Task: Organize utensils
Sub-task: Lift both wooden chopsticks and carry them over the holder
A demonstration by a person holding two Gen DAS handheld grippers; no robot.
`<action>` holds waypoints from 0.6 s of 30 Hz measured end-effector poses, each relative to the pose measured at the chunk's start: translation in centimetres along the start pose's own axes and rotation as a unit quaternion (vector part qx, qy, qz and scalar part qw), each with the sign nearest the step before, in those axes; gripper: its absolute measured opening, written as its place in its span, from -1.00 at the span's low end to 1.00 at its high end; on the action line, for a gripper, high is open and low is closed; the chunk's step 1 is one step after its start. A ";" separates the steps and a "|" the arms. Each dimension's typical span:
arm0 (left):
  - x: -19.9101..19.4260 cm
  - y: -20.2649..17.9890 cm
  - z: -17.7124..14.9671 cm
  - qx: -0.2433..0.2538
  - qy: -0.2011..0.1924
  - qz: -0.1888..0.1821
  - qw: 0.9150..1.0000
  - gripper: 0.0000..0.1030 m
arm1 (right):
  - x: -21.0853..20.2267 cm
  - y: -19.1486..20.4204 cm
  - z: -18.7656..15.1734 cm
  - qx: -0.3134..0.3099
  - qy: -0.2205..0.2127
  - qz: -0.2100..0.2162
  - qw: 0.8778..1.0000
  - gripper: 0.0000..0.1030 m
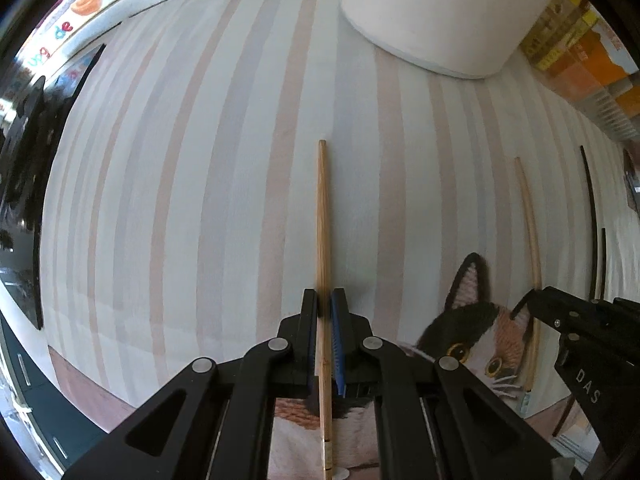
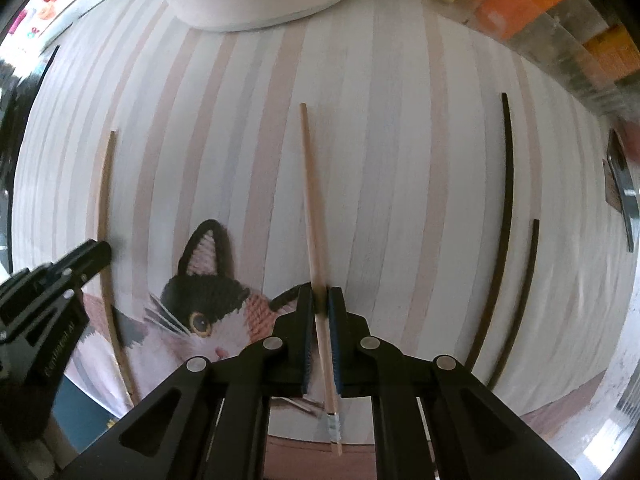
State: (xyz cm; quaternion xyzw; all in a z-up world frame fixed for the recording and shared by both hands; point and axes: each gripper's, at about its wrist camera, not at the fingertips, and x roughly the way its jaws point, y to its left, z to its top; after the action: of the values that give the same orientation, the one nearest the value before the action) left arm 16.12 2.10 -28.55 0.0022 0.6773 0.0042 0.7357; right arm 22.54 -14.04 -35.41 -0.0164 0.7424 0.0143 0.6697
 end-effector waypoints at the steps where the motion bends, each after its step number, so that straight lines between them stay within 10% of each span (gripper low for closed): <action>1: 0.0 0.0 0.1 0.002 -0.002 0.000 1.000 -0.91 | 0.0 0.0 0.0 0.002 0.000 0.000 1.000 -0.81; 18: 0.3 -1.0 0.6 0.018 -0.009 0.006 1.000 -0.92 | 0.3 1.9 -1.7 0.016 -0.022 -0.022 0.999 -0.85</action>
State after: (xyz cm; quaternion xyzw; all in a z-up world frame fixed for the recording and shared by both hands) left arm 16.73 1.09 -28.80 0.0194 0.6709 -0.0035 0.7413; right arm 20.78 -12.23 -35.55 -0.0219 0.7270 -0.0122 0.6862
